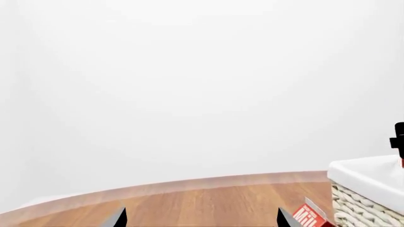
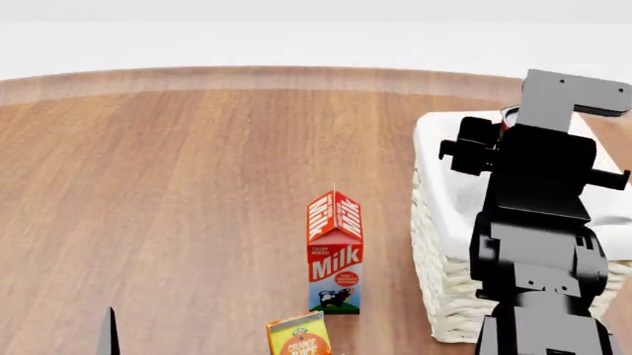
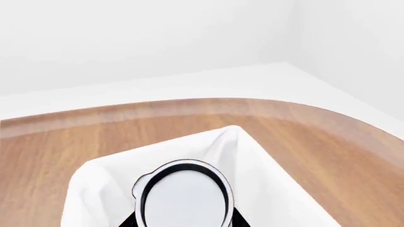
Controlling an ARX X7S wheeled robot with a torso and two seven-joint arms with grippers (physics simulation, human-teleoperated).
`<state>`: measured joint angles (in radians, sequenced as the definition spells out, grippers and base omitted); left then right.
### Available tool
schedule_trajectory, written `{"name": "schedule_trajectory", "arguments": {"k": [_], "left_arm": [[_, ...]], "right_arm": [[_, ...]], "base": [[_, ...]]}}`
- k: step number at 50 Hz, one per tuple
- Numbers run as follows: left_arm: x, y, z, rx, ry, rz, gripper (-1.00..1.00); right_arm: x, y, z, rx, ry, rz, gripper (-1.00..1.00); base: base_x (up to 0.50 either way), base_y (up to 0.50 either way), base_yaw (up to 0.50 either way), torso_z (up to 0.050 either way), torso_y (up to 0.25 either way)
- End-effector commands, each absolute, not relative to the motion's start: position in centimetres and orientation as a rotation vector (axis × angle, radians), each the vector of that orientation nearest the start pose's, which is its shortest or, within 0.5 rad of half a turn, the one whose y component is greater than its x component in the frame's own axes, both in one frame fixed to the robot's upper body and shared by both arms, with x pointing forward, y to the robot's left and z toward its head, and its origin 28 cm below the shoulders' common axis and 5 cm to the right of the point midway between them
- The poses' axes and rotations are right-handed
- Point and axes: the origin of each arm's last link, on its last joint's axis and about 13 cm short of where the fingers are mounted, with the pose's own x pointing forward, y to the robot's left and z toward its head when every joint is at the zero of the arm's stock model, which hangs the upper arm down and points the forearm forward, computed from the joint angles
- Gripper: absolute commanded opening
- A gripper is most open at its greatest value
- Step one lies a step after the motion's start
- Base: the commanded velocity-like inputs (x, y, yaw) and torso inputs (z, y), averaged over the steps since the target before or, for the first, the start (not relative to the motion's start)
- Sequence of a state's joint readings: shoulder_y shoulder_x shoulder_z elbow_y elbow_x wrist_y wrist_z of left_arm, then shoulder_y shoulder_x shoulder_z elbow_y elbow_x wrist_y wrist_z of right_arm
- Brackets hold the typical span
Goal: Pick up the tomato sauce, and put it in the basket.
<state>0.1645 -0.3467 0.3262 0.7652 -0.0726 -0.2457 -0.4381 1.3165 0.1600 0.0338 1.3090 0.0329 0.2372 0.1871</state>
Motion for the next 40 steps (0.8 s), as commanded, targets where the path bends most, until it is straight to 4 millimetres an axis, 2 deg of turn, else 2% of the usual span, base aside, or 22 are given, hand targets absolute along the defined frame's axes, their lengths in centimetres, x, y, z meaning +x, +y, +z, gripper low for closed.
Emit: {"name": "schedule_trajectory", "arguments": {"k": [1,17,29,30,40], "left_arm": [[14.7,19.1,11.3,0.087,-0.297,-0.015,1.00],[14.7,19.1,11.2,0.086,-0.294,-0.015,1.00],[14.8,19.1,11.2,0.089,-0.289,-0.015,1.00],[14.8,19.1,11.2,0.090,-0.290,-0.015,1.00],[14.8,19.1,11.2,0.090,-0.288,-0.015,1.00]], "right_arm": [[41.7,-16.9,16.0,0.011,0.259,-0.354,-1.00],[41.3,-16.9,14.4,0.022,0.283,-0.341,-1.00],[41.2,-16.9,14.3,0.033,0.284,-0.350,-1.00],[41.2,-16.9,14.3,0.036,0.285,-0.349,1.00],[41.3,-16.8,14.4,0.033,0.278,-0.343,1.00]], "base": [[0.00,0.00,0.00,0.000,0.000],[0.00,0.00,0.00,0.000,0.001],[0.00,0.00,0.00,0.000,0.000],[0.00,0.00,0.00,0.000,0.000],[0.00,0.00,0.00,0.000,0.000]]}}
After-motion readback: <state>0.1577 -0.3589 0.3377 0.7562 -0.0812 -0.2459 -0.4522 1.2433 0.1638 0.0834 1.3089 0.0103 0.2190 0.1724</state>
